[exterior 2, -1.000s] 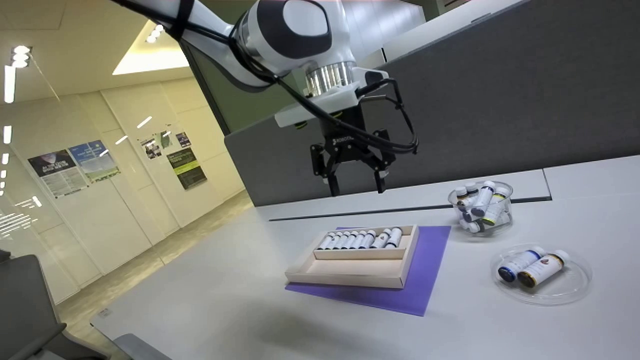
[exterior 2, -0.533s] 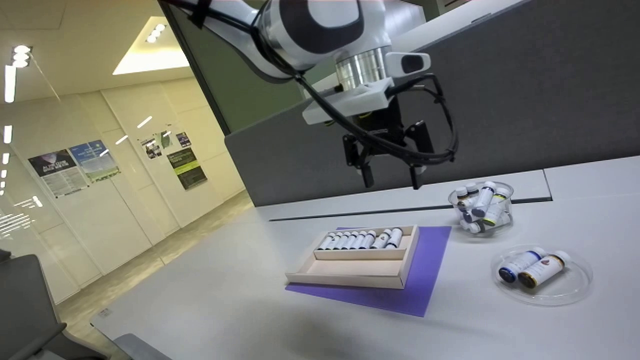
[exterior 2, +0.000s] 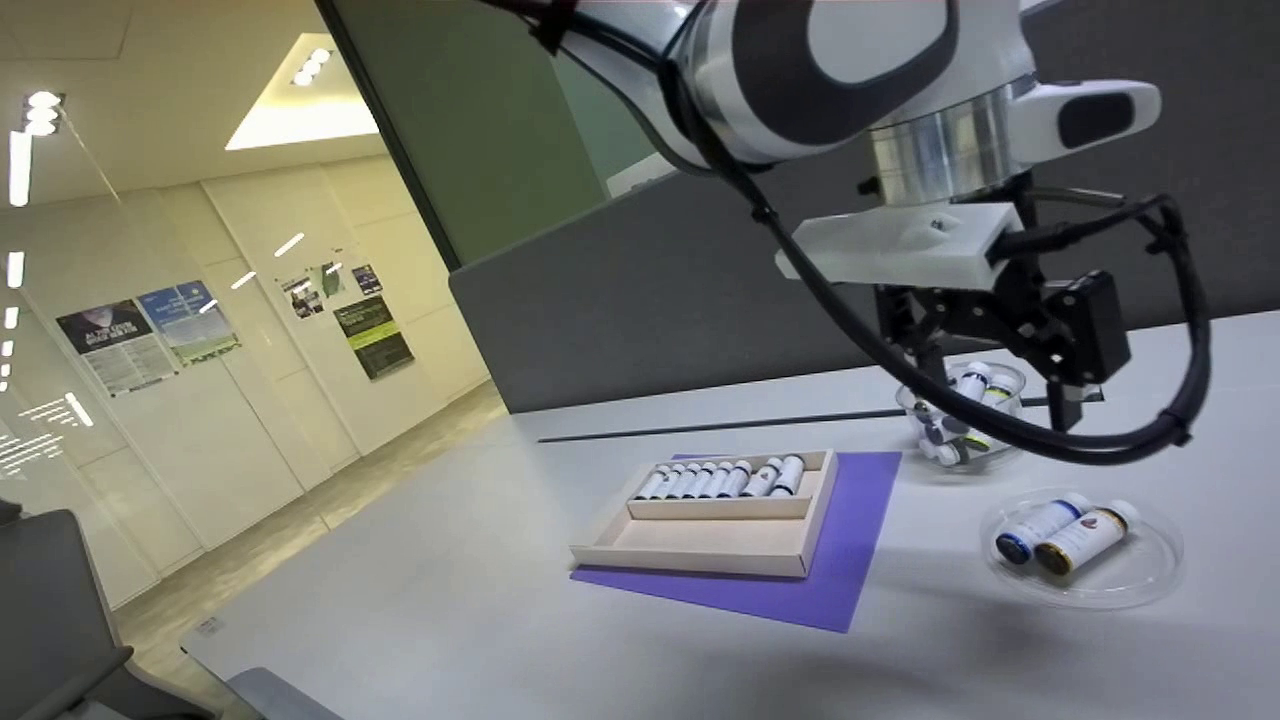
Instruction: Pick up one bottle from the clear lid and place it on the bottom part of the tray
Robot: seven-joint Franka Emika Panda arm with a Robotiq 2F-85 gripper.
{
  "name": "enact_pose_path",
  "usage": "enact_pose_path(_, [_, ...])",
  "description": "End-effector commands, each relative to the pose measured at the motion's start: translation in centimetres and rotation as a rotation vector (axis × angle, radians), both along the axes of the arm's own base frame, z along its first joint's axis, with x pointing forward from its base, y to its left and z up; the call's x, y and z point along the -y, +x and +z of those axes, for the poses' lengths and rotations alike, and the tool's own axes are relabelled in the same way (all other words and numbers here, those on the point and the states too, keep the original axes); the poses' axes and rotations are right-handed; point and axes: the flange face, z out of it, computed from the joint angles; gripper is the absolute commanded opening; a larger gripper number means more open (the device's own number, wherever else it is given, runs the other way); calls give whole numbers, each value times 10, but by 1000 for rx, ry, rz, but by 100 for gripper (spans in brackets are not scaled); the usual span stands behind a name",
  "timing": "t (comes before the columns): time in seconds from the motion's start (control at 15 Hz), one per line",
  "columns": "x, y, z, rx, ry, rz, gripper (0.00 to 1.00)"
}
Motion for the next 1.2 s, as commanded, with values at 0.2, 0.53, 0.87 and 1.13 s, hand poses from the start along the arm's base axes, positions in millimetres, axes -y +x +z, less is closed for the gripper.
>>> enact_pose_path(0.2, [24, 5, -18, -15, 5, -98, 100])
enact_pose_path(0.53, [24, 12, -20, 2, 5, -123, 100])
enact_pose_path(0.87, [23, 25, -50, 44, 12, -155, 100])
enact_pose_path(1.13, [16, 35, -77, 39, 2, -149, 100])
